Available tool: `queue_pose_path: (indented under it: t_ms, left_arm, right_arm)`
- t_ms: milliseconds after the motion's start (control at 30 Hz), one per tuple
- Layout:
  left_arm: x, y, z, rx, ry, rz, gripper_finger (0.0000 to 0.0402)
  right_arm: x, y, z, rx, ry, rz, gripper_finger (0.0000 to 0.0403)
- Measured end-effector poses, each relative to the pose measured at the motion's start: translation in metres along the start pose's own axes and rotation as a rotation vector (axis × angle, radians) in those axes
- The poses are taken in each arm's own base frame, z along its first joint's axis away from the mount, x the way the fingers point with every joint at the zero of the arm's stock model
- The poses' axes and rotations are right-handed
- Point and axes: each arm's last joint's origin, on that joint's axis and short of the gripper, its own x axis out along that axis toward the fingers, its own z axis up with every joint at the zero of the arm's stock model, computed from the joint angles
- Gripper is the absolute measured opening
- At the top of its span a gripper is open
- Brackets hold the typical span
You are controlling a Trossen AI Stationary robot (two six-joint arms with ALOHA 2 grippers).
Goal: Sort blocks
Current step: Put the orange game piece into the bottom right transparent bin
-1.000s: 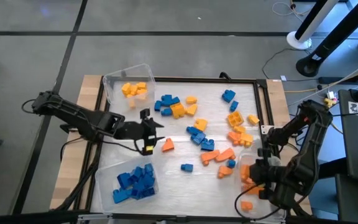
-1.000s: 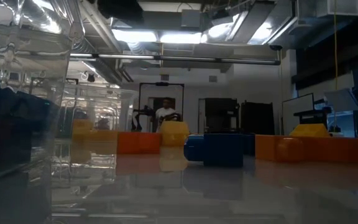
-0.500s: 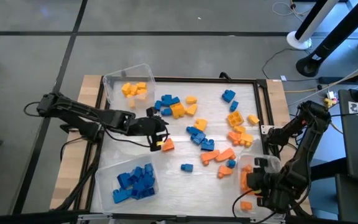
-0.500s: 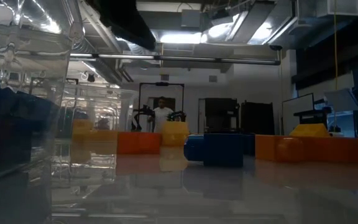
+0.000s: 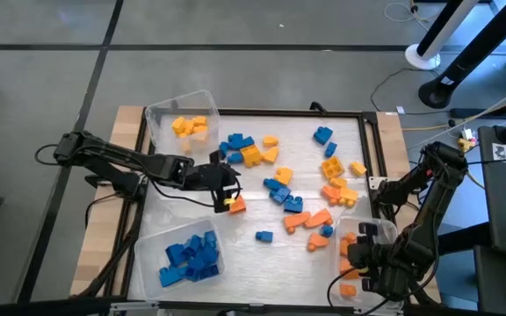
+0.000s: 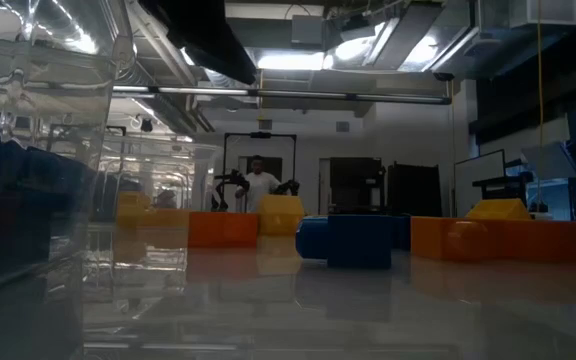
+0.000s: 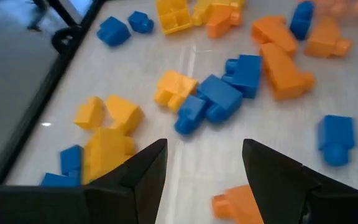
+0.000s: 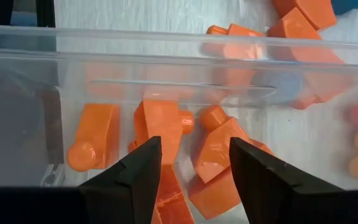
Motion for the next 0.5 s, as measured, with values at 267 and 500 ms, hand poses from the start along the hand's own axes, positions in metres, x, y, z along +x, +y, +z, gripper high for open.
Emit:
queue_pose_path:
  t_ms: [267,500]
  left_arm:
    - [0.019,-0.003,-0.007,-0.041,0.074,-0.143,0.0198]
    - [0.047,0.000,-0.020,0.002,0.179,-0.118,0.0198]
  right_arm:
    - [0.000,0.001,-0.003,0.014,0.095,0.042,0.0191]
    - [-0.018,0.007,0.006,0.039,0.040,0.084,0.0191]
